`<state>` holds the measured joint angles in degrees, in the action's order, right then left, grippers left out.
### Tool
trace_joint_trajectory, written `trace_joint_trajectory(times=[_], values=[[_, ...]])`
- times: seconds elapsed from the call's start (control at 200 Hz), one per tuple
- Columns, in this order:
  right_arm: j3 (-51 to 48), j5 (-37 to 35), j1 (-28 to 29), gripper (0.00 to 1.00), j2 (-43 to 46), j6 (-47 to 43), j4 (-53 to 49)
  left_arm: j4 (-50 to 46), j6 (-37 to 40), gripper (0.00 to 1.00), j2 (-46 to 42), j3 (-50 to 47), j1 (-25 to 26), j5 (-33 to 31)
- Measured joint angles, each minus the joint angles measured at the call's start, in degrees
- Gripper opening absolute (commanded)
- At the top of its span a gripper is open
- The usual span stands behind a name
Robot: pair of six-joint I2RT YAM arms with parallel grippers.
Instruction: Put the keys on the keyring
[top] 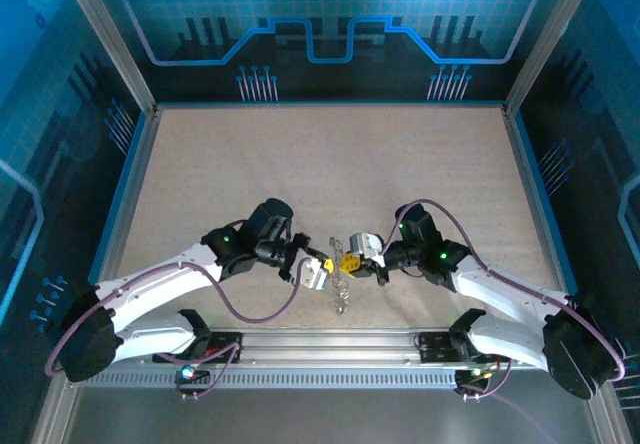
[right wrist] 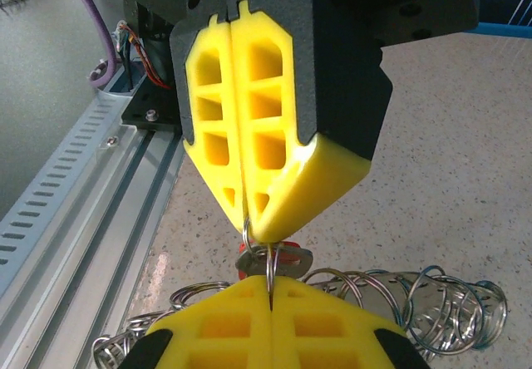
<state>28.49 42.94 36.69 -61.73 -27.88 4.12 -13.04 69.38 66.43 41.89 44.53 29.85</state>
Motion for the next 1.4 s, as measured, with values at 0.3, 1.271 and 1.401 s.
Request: trace_joint_trajectory(times=[0.3,1.271,1.401], values=[[0.1,0.0,0.0,0.0,0.0,-0.5,-0.5,-0.9,0.0,0.0,-1.1,0.0,-0.5,-0.2],[0.1,0.0,3.1,0.0,-0.2,-2.8,-0.5,-3.0,1.3,0.0,-0.3,0.1,-0.9,1.1],[0.1,0.0,3.1,0.0,-0.2,-2.8,-0.5,-3.1,1.3,0.0,-0.3,0.8,-0.8,1.5]])
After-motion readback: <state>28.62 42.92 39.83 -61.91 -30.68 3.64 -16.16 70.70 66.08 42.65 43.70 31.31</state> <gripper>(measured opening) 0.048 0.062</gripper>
